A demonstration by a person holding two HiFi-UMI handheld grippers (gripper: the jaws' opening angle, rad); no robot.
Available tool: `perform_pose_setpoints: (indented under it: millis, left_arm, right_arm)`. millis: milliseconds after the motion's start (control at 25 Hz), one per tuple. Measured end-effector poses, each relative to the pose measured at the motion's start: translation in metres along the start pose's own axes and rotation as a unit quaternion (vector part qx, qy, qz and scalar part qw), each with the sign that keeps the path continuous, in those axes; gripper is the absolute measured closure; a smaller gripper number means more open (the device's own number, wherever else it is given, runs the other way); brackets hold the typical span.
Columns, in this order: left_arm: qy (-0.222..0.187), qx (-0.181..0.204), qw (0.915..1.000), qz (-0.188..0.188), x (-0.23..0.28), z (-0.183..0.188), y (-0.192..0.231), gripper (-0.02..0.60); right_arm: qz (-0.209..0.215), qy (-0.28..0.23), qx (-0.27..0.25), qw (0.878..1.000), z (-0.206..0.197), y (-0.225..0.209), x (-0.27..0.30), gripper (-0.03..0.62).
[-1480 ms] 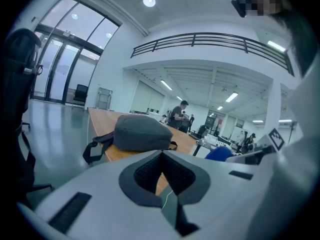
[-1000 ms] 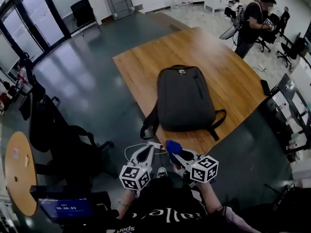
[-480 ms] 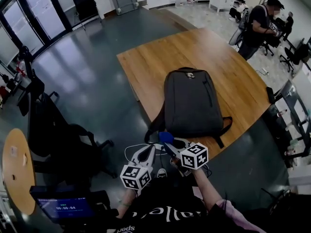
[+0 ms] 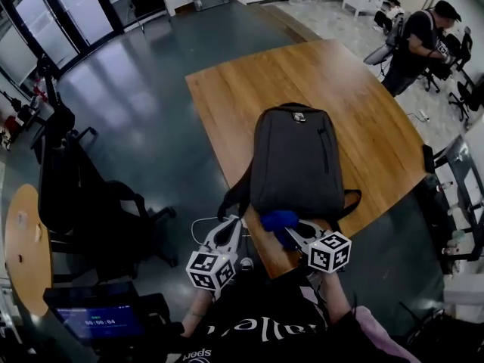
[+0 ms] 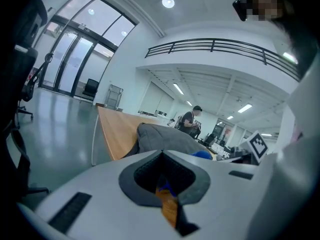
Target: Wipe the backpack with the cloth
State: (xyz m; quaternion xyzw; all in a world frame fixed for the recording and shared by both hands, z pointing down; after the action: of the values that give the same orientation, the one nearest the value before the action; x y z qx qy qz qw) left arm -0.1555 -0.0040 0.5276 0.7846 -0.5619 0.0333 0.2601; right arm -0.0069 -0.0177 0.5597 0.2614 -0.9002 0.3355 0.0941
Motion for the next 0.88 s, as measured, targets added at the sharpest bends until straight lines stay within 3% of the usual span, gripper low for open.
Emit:
perform_pose_setpoints:
  millis: [480,880]
  left_arm:
    - [0.021,0.007,0.9997,-0.007,0.057,-0.015,-0.069,0.583]
    - [0.032,0.004,0.9995,0.008,0.087,-0.023,-0.099,0.583]
  right_arm:
    - [-0.036,-0.019,0.028,0.999,0.011,-0.083,-0.098,0.540]
    - [-0.054,0.002,0.034,0.998,0.016,-0.134,-0.156,0.540]
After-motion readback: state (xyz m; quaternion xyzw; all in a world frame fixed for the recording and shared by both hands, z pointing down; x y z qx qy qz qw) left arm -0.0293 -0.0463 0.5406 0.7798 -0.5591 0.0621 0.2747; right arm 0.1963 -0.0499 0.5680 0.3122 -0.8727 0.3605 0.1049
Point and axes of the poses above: the fingertips, and each gripper's own axes: x forward along the fingers, y to its left, z out of its top, the point moved 2 cm from there along -x, backward along the fingers, and after that the axes turned 5 degrees about z, right-handed, at the moved point
